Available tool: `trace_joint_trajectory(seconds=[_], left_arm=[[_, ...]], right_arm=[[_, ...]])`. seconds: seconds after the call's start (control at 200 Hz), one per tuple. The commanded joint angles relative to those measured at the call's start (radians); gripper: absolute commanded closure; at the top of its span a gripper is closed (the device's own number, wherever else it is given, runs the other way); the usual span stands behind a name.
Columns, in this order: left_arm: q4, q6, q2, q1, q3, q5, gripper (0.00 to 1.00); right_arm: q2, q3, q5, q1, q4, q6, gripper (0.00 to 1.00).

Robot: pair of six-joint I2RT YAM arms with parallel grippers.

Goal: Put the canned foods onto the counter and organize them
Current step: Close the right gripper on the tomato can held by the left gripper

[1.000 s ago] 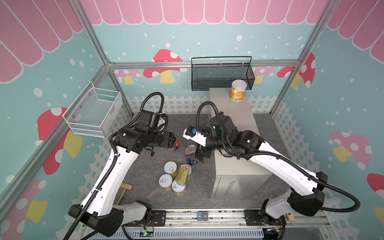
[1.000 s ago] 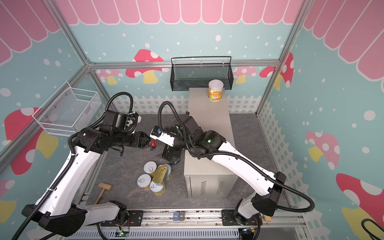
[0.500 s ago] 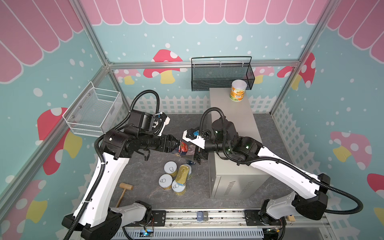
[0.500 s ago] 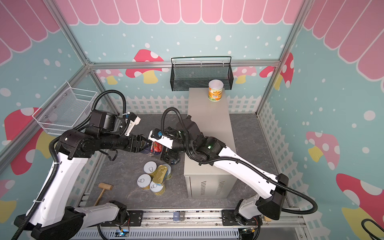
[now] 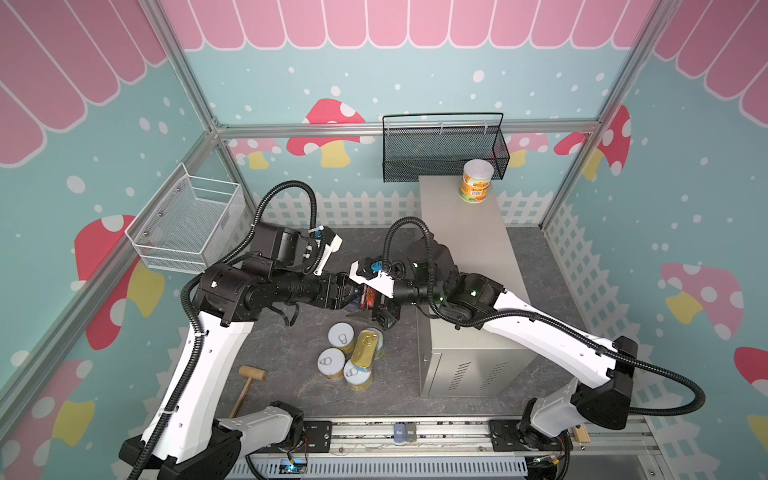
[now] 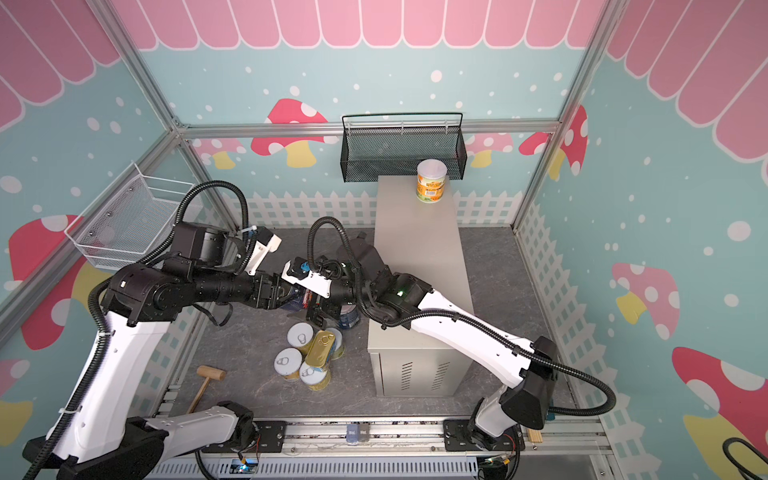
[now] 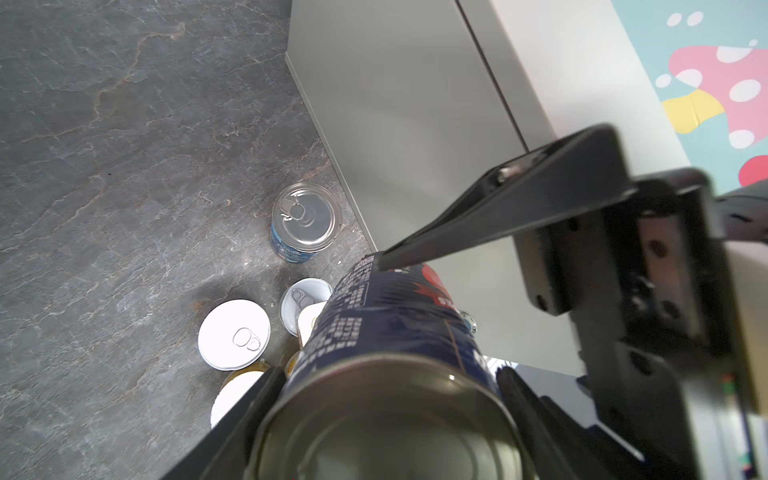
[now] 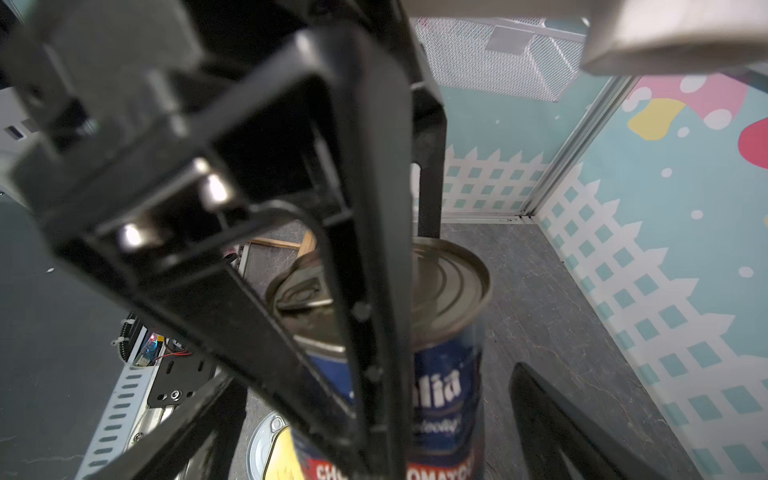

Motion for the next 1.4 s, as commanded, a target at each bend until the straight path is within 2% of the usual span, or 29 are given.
trace_joint_trajectory(seconds=[0.0, 0.075, 0.505, 0.615, 0.665, 0.71, 0.891, 1.006, 1.041, 1.071, 1.146, 1.166, 1.396], left_arm=[[0.067, 0.017, -0.046, 0.0, 0.036, 0.067, 1.0], [0.068, 0.015, -0.051, 0.001, 0.034, 0.07, 1.0], [0.075, 0.012, -0.063, 0.0, 0.034, 0.076, 0.99], [0.082, 0.004, -0.07, 0.0, 0.031, 0.077, 0.87], [0.086, 0.001, -0.074, 0.001, 0.03, 0.078, 0.78], [0.09, -0.002, -0.077, 0.002, 0.027, 0.08, 0.66], [0.118, -0.02, -0.095, 0.0, 0.008, 0.075, 0.37], [0.133, -0.029, -0.106, 0.0, 0.002, 0.076, 0.26], [0.135, -0.031, -0.108, 0.0, 0.002, 0.077, 0.21], [0.137, -0.033, -0.11, 0.0, 0.001, 0.076, 0.13], [0.145, -0.037, -0.115, 0.001, -0.006, 0.081, 0.07], [0.147, -0.038, -0.116, 0.0, -0.007, 0.083, 0.02], [0.168, -0.05, -0.124, 0.003, -0.033, 0.078, 0.01]], right_arm=[[0.02, 0.041, -0.006, 0.013, 0.044, 0.015, 0.01], [0.025, 0.04, 0.006, 0.013, 0.053, 0.029, 0.01], [0.027, 0.046, 0.016, 0.014, 0.067, 0.058, 0.2], [0.023, 0.043, 0.016, 0.014, 0.08, 0.067, 0.23], [0.021, 0.038, 0.014, 0.014, 0.09, 0.072, 0.24], [0.016, 0.032, 0.011, 0.014, 0.102, 0.076, 0.25], [0.013, 0.024, 0.004, 0.014, 0.123, 0.082, 0.28], [0.015, 0.018, 0.0, 0.014, 0.132, 0.084, 0.29], [0.015, 0.017, -0.002, 0.013, 0.134, 0.085, 0.29], [0.016, 0.017, -0.003, 0.014, 0.136, 0.085, 0.29], [0.019, 0.017, -0.004, 0.014, 0.138, 0.087, 0.29], [0.018, 0.016, -0.004, 0.014, 0.14, 0.088, 0.3], [0.019, -0.002, 0.004, 0.014, 0.154, 0.094, 0.31]])
